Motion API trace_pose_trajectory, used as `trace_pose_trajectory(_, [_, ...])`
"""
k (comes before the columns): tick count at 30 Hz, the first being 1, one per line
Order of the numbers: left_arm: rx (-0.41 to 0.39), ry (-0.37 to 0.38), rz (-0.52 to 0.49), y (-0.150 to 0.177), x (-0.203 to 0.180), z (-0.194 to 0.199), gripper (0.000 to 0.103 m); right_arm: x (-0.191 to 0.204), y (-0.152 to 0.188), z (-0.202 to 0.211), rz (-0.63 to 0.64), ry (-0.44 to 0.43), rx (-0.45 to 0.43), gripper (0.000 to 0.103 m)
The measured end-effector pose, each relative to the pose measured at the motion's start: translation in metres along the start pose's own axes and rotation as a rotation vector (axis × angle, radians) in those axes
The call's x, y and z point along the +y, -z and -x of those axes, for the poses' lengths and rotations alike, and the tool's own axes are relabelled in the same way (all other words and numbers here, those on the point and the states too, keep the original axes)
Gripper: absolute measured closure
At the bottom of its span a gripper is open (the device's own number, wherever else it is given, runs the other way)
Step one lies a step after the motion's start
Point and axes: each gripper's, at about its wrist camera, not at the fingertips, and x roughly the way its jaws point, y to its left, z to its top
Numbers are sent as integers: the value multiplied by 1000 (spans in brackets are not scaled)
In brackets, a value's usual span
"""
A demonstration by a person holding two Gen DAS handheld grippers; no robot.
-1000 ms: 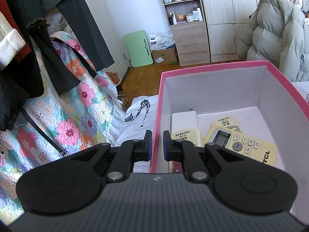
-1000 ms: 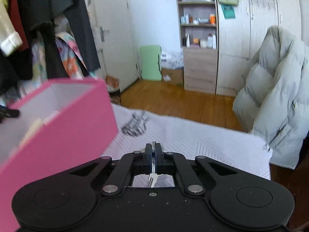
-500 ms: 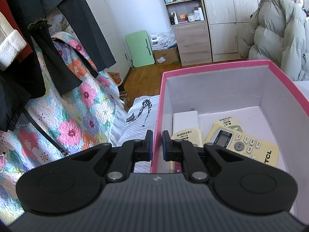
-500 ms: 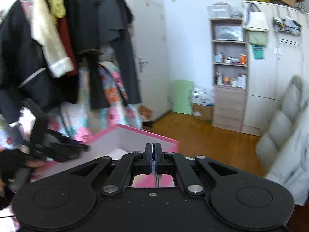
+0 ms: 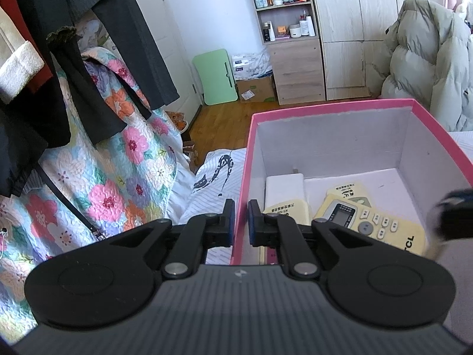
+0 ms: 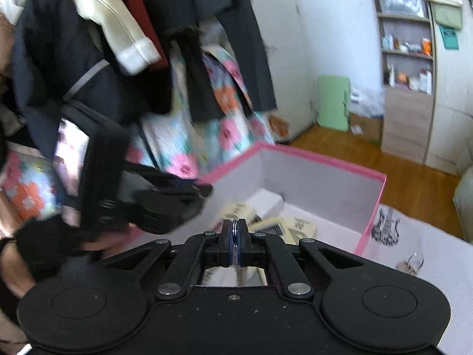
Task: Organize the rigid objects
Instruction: 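Carry the keys into the pink box and open the right tool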
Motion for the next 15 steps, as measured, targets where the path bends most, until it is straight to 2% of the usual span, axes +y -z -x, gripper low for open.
trace_pose_trajectory(4, [1,2,4,-1,0,-2,94,-5,-8,-29,1,22,54,99])
trace_pose_trajectory(10, [-4,19,11,-1,4,-1,95,-8,-14,-60,64,180,84,99])
trace_pose_trajectory(14, [-7,18,12,-1,5,-2,94,-18,-17,-66,16,152,105,95])
trace_pose_trajectory(15, [-8,20,14,0,6,-2,94,-20,-17,-61,10,160,82,92])
